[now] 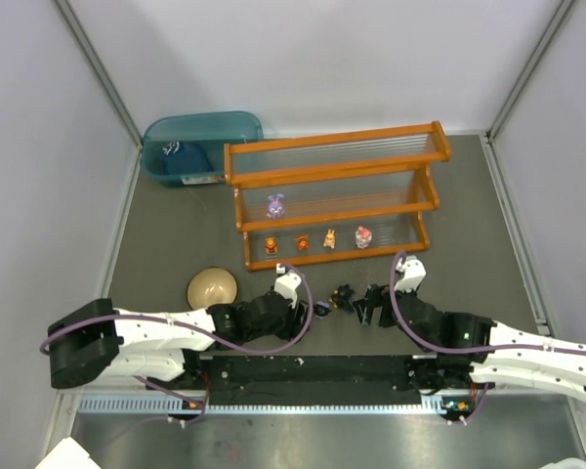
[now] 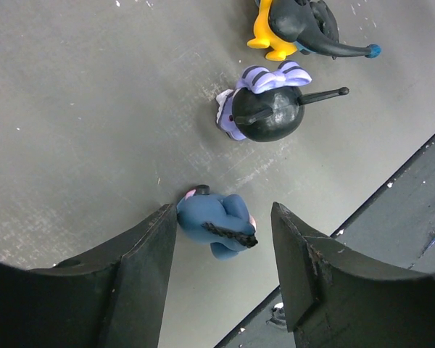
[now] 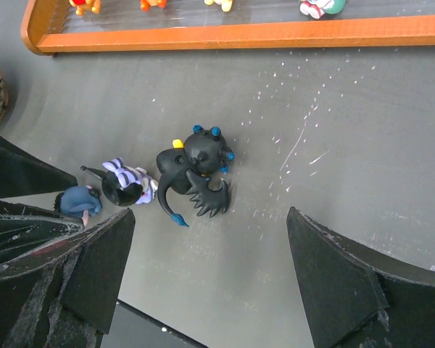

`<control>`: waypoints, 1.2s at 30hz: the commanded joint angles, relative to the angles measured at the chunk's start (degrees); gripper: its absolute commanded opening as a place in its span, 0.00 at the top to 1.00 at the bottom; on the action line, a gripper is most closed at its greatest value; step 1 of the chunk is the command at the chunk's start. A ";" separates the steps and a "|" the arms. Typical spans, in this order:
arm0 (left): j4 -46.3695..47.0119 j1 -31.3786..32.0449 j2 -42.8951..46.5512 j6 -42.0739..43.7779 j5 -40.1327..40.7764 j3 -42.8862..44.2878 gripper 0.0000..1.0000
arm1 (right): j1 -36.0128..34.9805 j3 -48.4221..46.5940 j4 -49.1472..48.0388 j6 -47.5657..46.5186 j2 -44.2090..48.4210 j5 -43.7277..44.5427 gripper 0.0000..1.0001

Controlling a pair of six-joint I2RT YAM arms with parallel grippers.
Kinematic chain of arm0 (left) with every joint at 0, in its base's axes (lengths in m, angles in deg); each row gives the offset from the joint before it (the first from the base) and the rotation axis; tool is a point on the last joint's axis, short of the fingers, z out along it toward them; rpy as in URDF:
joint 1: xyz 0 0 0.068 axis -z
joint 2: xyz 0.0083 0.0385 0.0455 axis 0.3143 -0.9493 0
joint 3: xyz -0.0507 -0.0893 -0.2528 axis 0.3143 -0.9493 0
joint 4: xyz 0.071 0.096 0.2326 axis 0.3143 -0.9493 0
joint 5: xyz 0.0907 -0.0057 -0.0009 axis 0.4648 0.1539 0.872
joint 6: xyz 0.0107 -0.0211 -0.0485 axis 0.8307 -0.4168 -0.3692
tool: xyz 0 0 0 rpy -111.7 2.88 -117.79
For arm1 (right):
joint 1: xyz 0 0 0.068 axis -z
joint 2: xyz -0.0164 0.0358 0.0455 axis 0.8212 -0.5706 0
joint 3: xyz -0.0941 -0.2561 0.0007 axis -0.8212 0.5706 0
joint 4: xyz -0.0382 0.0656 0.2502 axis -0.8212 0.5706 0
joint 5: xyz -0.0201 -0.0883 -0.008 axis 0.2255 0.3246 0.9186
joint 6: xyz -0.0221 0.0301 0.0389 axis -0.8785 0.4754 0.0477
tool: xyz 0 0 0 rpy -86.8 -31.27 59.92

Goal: Place and organize the plastic toys onto the shelf

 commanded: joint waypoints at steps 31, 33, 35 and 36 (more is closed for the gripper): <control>1.80 -1.06 3.41 -0.50 -0.92 -1.72 0.96 | -0.58 -0.48 -0.53 -0.99 0.53 0.03 0.14; 0.48 -1.32 4.64 -0.76 -0.92 -1.02 1.00 | -0.67 -0.57 -1.23 -4.14 1.05 -0.50 0.13; -2.15 -1.49 7.02 -1.37 -0.57 0.20 1.00 | -0.58 -0.92 -1.67 -8.53 1.76 -1.55 0.13; -3.12 -1.76 9.20 -1.64 -0.22 0.91 1.00 | -0.85 -1.19 -1.94 -9.94 1.76 -2.08 0.12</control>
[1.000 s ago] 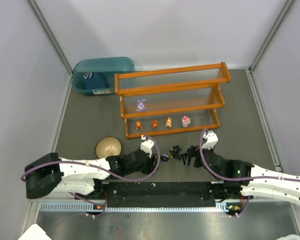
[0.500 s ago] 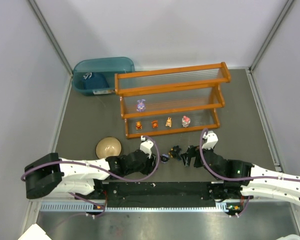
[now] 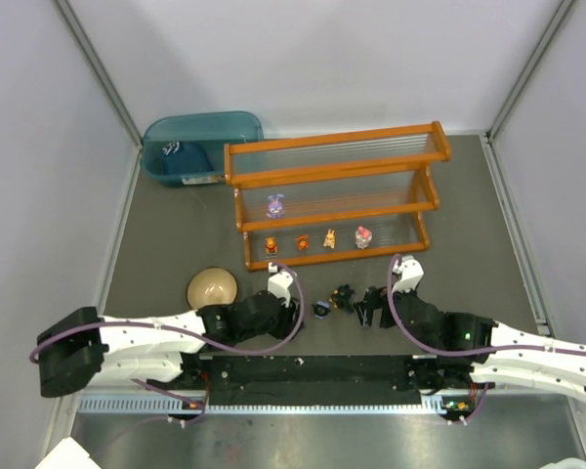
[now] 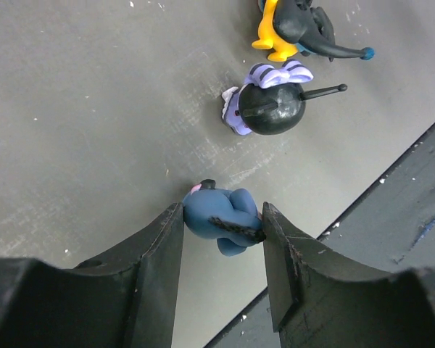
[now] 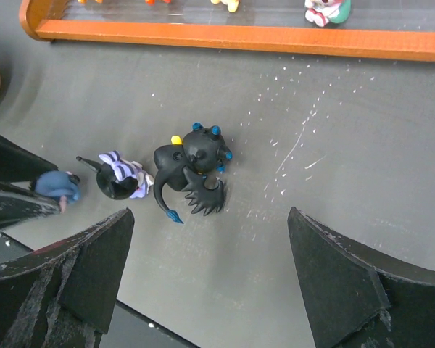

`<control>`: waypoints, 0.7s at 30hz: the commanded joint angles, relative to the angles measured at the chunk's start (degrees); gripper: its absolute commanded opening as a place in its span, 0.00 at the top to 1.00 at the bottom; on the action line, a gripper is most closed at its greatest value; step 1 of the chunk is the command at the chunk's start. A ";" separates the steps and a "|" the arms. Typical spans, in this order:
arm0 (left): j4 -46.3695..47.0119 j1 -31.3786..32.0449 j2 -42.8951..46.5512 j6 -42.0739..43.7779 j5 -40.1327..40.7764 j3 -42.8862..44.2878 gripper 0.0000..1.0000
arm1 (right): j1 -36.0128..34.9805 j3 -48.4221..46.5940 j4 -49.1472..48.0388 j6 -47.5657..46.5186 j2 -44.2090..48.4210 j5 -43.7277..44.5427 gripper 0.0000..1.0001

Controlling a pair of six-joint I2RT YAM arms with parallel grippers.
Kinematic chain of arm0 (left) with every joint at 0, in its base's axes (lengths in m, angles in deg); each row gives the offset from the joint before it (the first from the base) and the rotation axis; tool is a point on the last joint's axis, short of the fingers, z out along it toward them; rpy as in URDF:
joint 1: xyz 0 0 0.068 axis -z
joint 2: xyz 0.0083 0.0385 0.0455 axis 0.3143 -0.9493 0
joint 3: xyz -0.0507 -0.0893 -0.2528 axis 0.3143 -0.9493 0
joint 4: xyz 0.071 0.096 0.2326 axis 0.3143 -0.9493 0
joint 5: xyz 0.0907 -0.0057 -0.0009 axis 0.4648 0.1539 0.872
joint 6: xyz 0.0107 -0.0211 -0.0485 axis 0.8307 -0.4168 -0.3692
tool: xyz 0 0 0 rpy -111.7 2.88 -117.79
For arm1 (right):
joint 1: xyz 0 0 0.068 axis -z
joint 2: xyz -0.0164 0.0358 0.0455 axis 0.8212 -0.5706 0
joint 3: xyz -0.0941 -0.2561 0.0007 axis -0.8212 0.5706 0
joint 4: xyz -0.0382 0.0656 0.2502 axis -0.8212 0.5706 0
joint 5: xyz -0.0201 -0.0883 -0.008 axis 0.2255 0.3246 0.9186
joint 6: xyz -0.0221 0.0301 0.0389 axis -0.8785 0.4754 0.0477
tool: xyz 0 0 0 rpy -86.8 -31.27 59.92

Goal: Place and organize the plastic toys onto the shelf

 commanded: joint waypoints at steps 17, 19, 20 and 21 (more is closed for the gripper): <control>-20.49 -2.31 14.34 -11.68 3.61 17.93 1.00 | -26.77 -0.31 -43.09 -37.67 -13.99 8.77 0.09; -20.49 -2.31 14.43 -12.38 3.34 18.28 1.00 | -26.78 -0.14 -46.55 -39.95 -15.74 8.60 0.09; -20.40 -2.40 14.51 -12.56 3.25 18.37 1.00 | -26.78 -0.13 -49.44 -41.88 -16.27 8.77 0.09; -20.23 -2.40 14.60 -12.65 3.08 18.46 1.00 | -26.78 -0.31 -50.77 -42.85 -16.80 9.03 0.09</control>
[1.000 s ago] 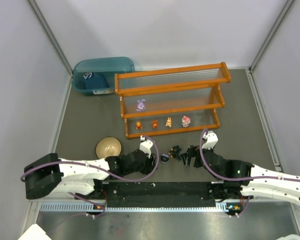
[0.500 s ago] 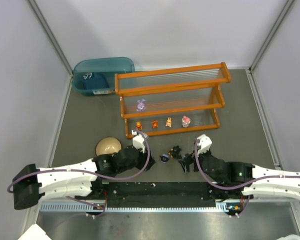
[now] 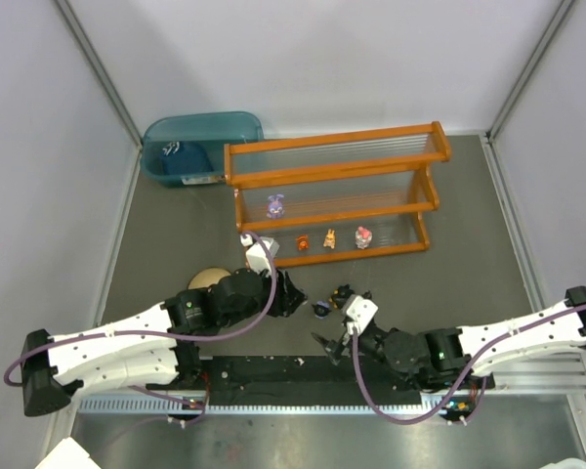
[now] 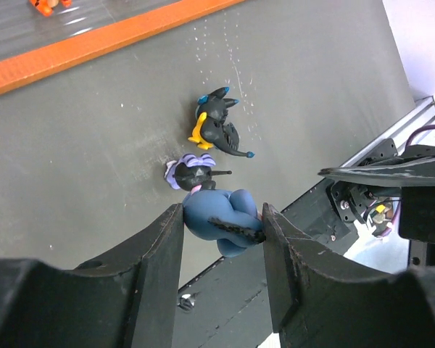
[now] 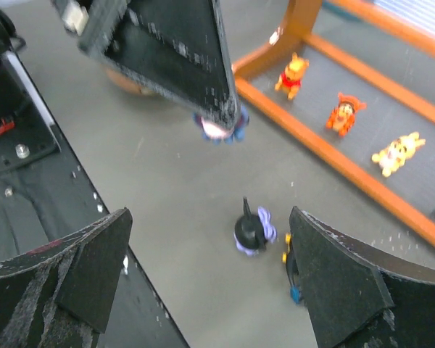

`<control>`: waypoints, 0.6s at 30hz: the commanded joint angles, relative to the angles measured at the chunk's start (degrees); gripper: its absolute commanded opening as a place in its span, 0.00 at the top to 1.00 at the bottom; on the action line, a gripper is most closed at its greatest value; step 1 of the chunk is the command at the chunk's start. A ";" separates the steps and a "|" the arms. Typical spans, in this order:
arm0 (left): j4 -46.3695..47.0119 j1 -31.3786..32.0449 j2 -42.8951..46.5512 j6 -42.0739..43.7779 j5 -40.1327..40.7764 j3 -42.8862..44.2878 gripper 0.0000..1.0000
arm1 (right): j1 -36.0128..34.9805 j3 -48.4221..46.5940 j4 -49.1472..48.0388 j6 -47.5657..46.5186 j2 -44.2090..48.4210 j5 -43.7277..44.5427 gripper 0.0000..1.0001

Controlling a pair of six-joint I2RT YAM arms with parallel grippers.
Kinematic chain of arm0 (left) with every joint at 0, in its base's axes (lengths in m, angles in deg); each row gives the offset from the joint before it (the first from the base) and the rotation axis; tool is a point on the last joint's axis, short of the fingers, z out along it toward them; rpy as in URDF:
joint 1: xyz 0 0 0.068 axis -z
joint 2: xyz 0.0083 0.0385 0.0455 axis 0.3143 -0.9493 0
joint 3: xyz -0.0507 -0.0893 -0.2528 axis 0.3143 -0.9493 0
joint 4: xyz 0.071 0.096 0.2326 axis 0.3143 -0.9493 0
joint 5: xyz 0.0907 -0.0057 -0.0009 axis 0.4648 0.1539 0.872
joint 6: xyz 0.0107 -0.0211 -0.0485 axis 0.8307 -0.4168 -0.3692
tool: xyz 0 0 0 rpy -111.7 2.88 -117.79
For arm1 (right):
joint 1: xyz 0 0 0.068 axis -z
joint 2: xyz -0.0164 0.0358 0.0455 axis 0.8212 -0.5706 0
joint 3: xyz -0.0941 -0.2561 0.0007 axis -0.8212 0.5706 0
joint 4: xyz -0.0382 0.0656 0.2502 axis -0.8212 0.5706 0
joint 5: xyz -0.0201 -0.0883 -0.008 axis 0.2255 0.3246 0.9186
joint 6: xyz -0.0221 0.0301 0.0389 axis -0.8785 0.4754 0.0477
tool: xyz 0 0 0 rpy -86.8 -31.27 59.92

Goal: Place and organize the plastic toys onto the shelf

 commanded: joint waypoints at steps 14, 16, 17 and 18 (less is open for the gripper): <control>5.88 -0.19 -0.48 -4.62 -6.81 1.87 1.00 | -0.44 0.09 -29.43 -14.61 -10.42 2.70 0.14; 6.58 -0.19 -0.31 -5.15 -7.69 1.52 1.00 | -0.09 -0.27 -29.61 -14.70 -11.04 2.44 0.15; 6.93 -0.28 -0.13 -5.24 -7.87 1.43 1.00 | 0.09 -0.27 -30.31 -14.79 -11.30 2.26 0.15; 7.29 -0.28 -0.04 -5.24 -8.04 1.43 1.00 | 0.26 -0.18 -30.75 -14.96 -11.74 2.26 0.16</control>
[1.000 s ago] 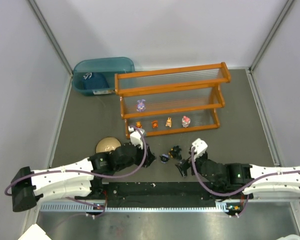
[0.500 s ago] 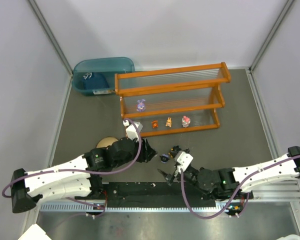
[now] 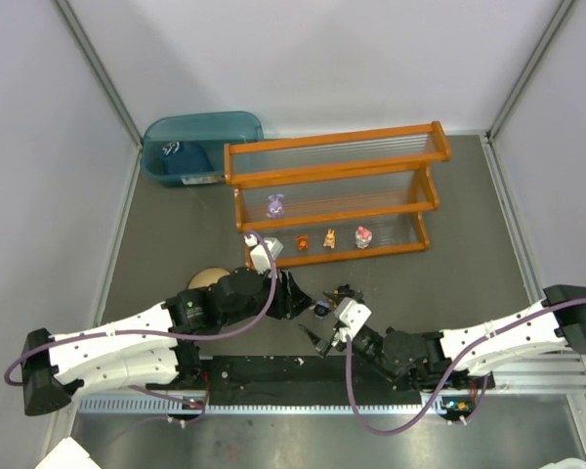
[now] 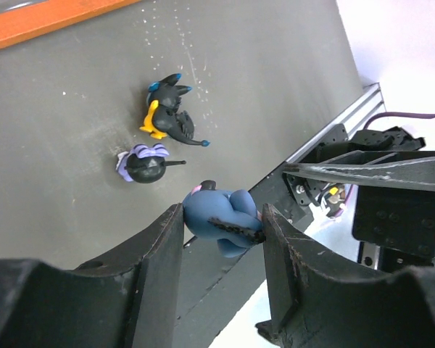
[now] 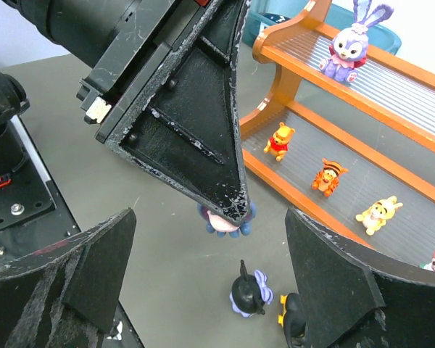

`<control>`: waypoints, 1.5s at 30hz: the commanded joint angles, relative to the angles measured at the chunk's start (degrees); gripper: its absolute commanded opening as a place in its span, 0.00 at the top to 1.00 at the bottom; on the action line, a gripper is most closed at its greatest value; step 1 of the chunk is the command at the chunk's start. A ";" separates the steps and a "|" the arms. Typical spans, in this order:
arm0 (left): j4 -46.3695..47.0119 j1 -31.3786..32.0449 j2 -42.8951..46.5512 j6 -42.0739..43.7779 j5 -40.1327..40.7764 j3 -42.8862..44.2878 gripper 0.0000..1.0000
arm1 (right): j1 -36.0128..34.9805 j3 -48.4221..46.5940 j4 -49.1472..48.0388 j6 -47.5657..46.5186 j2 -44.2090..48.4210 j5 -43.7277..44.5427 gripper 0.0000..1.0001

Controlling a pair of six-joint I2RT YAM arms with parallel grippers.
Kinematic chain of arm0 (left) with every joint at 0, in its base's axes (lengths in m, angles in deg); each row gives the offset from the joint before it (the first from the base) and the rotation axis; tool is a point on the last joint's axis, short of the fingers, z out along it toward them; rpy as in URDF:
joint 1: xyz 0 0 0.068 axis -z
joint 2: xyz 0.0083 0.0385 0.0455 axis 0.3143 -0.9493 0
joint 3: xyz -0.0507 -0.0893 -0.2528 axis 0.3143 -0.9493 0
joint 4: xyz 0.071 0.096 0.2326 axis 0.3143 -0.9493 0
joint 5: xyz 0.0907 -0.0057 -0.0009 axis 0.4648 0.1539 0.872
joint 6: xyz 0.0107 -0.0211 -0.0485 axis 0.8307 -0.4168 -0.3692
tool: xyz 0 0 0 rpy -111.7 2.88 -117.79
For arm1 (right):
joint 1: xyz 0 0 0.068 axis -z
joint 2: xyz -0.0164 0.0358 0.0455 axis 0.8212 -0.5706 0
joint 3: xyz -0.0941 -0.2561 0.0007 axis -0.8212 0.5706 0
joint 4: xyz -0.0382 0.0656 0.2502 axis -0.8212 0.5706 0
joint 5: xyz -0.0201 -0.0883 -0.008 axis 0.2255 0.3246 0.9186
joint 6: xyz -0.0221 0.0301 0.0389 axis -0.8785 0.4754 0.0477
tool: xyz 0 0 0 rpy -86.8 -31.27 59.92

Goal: Place and organize the plastic toys onto the shelf

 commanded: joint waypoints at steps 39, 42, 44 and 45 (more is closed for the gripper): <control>9.14 -0.28 2.57 -3.70 -6.19 -2.00 1.00 | 4.48 0.66 -6.01 0.08 -1.54 -1.33 0.77; 9.23 -0.19 2.75 -3.79 -6.27 -2.26 0.97 | 4.48 0.83 -6.37 0.08 -1.45 -0.89 1.00; 9.32 -0.19 3.01 -3.79 -6.36 -2.43 0.96 | 4.48 1.01 -6.80 -0.01 -1.45 -0.72 1.00; 9.41 -0.19 3.10 -3.79 -6.27 -2.52 0.90 | 4.48 1.01 -6.89 -0.18 -1.45 -0.72 1.00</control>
